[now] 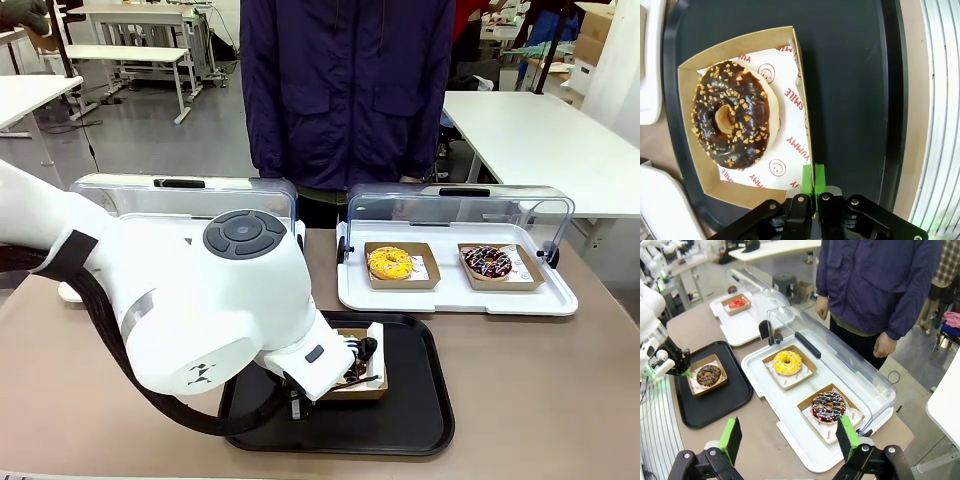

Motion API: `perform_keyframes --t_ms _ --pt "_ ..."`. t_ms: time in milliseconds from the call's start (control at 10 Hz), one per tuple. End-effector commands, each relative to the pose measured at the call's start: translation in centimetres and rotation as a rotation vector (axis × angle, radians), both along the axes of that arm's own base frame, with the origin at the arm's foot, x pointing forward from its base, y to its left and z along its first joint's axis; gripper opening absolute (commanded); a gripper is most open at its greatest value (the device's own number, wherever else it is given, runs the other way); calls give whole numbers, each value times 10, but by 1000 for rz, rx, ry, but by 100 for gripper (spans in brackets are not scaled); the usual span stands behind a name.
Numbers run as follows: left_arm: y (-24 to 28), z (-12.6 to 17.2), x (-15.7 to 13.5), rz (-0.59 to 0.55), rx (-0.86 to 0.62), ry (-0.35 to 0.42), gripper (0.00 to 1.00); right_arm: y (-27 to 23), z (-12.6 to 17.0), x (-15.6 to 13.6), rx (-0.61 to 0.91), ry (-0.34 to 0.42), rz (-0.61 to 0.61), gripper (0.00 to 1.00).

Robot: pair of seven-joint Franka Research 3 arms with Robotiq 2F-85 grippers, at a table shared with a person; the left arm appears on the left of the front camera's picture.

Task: Move the second donut from the left to the tray.
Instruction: Pick up the Paper togo box containing the Donut indicated by the person and place it on the Handle tray.

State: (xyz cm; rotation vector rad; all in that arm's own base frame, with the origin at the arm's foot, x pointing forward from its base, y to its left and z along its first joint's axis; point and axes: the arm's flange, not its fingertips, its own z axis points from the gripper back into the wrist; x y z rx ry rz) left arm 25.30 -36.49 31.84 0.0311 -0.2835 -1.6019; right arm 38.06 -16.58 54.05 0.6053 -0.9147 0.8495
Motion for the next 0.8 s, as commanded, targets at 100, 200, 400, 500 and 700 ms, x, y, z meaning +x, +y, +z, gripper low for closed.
perform_keyframes --t_ms 100,200,400,500,700 --pt "2 -2 3 -19 -6 31 2 0 1 1 -4 -25 13 100" --pt "2 -1 6 -8 -8 49 55 0 1 1 -4 -25 13 100" --pt "4 3 9 -3 -19 63 100 0 1 1 -4 -25 13 100" --pt "5 11 11 5 -33 79 100 0 1 1 -4 -25 13 100" --pt "14 41 10 53 -70 101 84 0 1 1 -4 -25 13 100"
